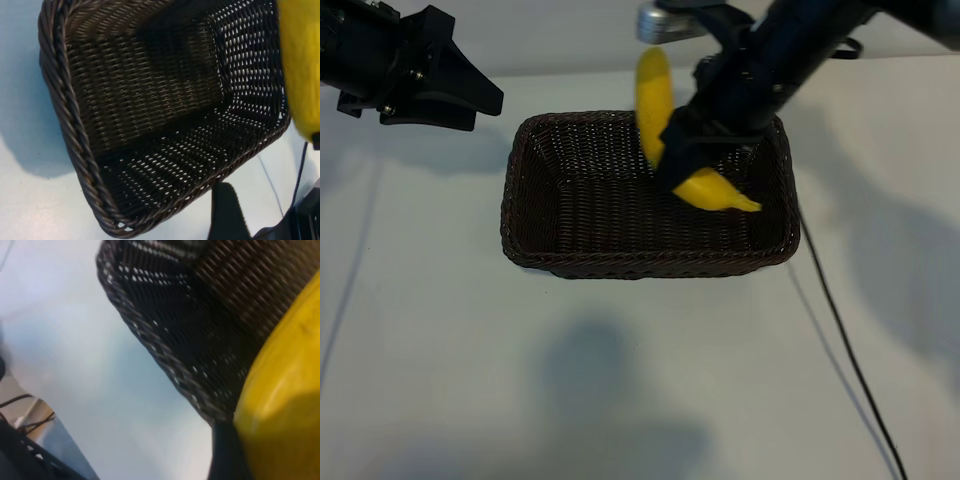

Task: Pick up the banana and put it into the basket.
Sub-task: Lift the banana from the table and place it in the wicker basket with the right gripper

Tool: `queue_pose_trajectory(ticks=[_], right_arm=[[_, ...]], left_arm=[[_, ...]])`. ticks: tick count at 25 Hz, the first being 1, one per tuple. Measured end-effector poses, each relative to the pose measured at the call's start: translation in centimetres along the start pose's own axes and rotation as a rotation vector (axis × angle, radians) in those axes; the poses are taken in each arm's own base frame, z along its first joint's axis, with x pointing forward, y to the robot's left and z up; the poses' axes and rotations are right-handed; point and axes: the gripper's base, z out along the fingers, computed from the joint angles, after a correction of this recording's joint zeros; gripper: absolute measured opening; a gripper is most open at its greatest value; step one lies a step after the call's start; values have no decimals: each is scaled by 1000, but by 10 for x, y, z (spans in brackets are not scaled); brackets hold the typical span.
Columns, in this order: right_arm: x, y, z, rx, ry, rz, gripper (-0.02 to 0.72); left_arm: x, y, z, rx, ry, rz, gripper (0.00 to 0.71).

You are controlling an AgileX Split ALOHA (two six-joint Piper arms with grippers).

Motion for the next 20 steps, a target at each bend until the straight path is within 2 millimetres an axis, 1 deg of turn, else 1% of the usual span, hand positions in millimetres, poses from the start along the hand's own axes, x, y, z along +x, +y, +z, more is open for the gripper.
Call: queue_pose_trajectory(ticks=[2,4,6,8,15,20], right_arm=[[-8,1,9,-7,2,-15,442],[-11,-1,18,-12,13,-17,442],[-12,-5,27,-14,30,-12,442],[-10,-9,31,2,48,-15,442],[-4,-21,30,131,125,-35,442],[-4,-20,30,119,119,-22,442]], left_arm=[[0,0,0,0,0,0,460],[0,0,0,-1,0,0,460],[0,0,0,-1,0,0,460],[0,0,0,-1,0,0,459],[0,0,0,-1,0,1,459],[0,0,0,-1,0,2,459]])
